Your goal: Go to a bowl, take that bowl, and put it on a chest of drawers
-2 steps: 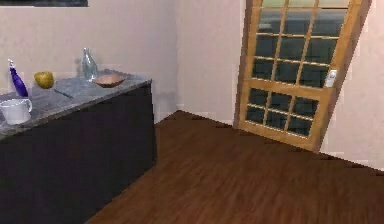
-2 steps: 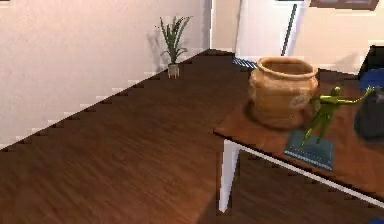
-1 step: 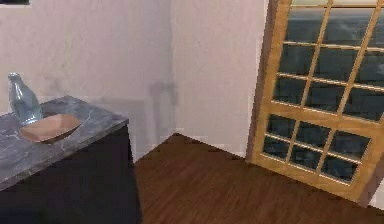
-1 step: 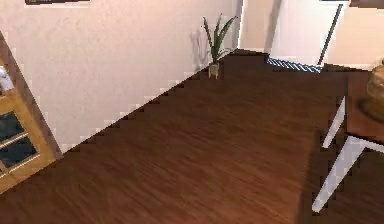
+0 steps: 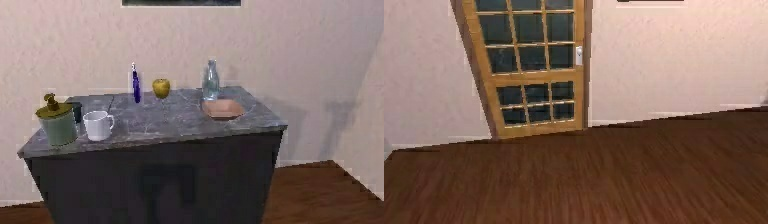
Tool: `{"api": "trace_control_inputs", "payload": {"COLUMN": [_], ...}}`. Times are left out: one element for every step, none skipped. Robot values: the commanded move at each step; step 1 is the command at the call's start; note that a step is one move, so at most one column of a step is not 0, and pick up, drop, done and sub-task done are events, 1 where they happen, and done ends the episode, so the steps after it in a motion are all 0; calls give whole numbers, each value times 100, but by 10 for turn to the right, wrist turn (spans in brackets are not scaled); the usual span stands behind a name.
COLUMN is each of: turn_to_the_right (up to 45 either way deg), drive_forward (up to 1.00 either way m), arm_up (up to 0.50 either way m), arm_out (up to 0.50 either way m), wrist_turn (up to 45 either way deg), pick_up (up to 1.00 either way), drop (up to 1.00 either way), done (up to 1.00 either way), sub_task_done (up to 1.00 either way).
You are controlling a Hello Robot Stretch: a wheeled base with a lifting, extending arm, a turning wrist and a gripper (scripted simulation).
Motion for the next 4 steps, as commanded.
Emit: {"api": "trace_control_inputs", "payload": {"turn_to_the_right": [-450, -330, 450, 450], "drive_forward": [0, 0, 0, 0], "arm_up": [0, 0, 0, 0], "arm_out": [0, 0, 0, 0], "wrist_turn": [0, 0, 0, 0], "pick_up": [0, 0, 0, 0], "drop": [0, 0, 0, 0], "done": [0, 0, 0, 0], "sub_task_done": [0, 0, 0, 0]}}
